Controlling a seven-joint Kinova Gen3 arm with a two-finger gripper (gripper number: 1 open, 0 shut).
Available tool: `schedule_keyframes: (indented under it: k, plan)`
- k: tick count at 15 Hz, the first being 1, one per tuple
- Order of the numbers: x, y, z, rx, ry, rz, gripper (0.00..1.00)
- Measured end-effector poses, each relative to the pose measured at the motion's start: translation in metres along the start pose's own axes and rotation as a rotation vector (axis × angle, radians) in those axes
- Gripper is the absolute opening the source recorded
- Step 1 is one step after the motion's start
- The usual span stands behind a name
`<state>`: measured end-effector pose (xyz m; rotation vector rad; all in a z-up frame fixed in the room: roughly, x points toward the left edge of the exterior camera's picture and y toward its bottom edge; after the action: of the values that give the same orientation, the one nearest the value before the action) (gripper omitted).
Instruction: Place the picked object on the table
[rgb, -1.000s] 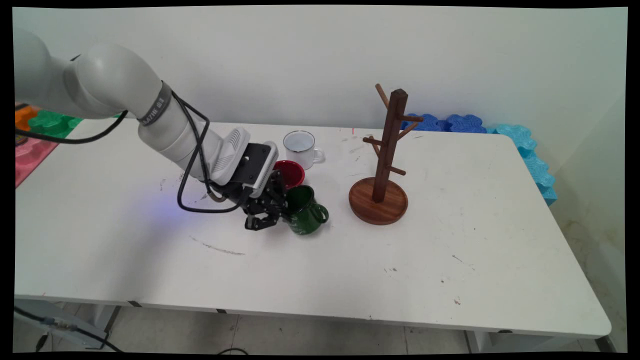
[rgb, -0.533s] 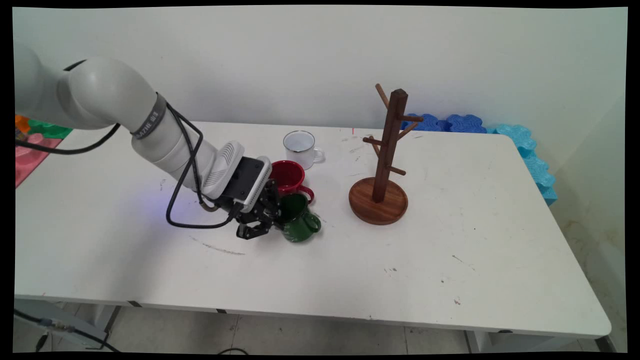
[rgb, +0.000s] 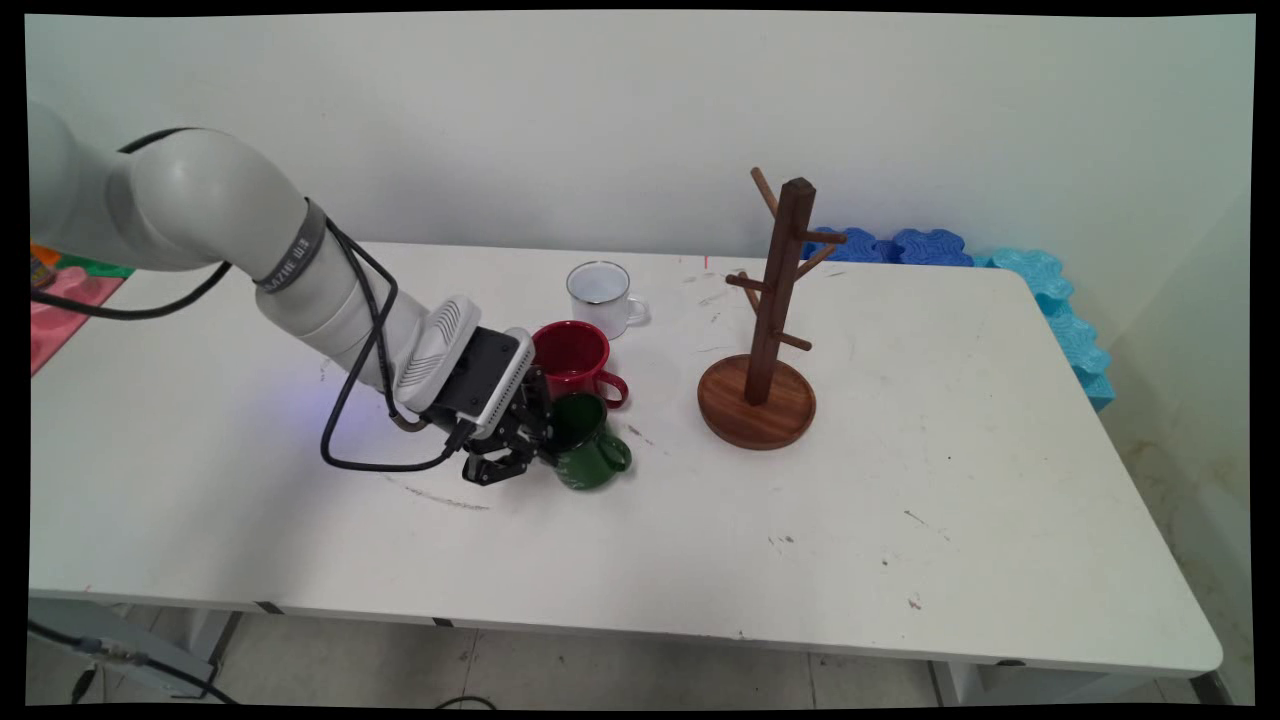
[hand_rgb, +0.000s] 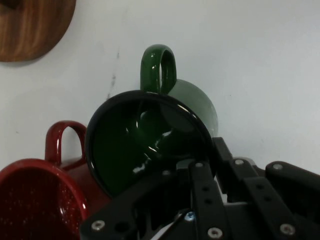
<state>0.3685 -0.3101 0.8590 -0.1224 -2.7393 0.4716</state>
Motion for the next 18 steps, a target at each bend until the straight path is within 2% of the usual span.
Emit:
schedule_keyframes:
  k: [10,11,18]
  plan:
    - [-0.0048,0.0032,-0.0003,0.005,-0.011,0.017,0.0]
    - [-0.0049,0.0035,-0.0003,0.006,-0.011,0.017,1.0]
    - [-0.0064,0.0049,-0.0016,0.004,-0.011,0.02,1.0]
